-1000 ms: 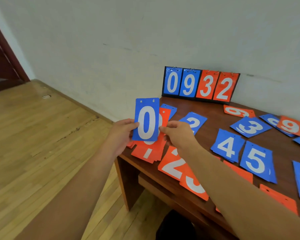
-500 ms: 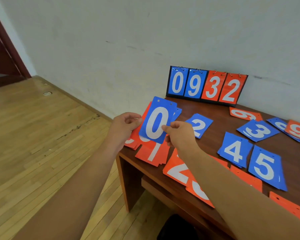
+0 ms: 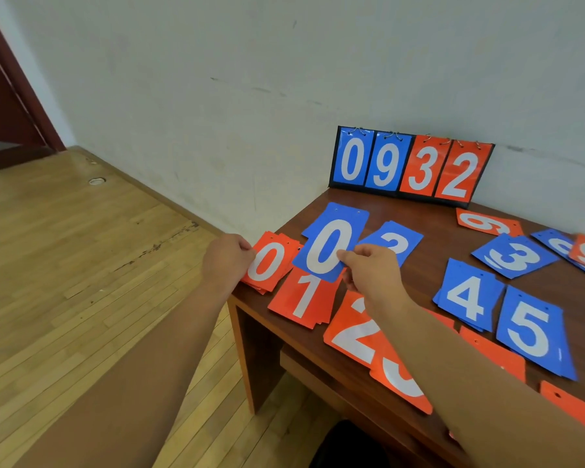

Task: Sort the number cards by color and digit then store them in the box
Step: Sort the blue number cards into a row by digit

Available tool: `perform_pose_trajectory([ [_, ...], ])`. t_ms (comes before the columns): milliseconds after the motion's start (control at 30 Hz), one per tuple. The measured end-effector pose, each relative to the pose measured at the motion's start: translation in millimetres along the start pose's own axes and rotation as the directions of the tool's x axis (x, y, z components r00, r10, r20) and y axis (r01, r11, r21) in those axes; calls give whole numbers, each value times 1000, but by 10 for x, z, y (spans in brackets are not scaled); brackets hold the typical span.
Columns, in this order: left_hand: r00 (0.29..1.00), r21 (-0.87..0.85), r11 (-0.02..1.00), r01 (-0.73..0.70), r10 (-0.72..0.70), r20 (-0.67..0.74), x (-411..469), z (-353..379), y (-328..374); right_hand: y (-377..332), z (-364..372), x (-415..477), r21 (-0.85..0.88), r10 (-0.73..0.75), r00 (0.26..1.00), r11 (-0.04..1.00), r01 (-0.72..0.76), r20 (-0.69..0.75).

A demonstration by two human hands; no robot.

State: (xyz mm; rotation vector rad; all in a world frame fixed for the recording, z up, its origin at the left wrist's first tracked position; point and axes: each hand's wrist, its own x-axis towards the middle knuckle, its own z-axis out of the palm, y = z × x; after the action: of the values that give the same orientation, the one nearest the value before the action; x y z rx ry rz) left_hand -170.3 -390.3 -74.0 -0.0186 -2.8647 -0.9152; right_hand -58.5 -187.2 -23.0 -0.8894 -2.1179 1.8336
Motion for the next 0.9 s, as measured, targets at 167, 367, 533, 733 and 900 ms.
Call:
perform_pose_trajectory([
  [167, 988, -8, 996, -90, 88, -130, -55, -73, 145, 7, 50, 60, -13, -24, 997, 1000, 25, 68],
  [367, 955, -603, 796, 58, 132, 265, -20, -164, 556, -138, 280, 217, 47, -78, 981, 996, 70, 176],
  [533, 980, -615, 784, 82, 47, 191, 283, -6, 584, -58, 347, 627, -298, -293, 951, 903, 310, 102],
  [733, 990, -443, 896, 26, 37, 134, 688, 183, 723, 107, 309, 1165, -770, -341, 830, 331, 546, 442],
  [900, 991, -318, 948, 6, 36, 129, 929, 390, 809, 157, 279, 1385, -795, -248, 832, 255, 550, 496],
])
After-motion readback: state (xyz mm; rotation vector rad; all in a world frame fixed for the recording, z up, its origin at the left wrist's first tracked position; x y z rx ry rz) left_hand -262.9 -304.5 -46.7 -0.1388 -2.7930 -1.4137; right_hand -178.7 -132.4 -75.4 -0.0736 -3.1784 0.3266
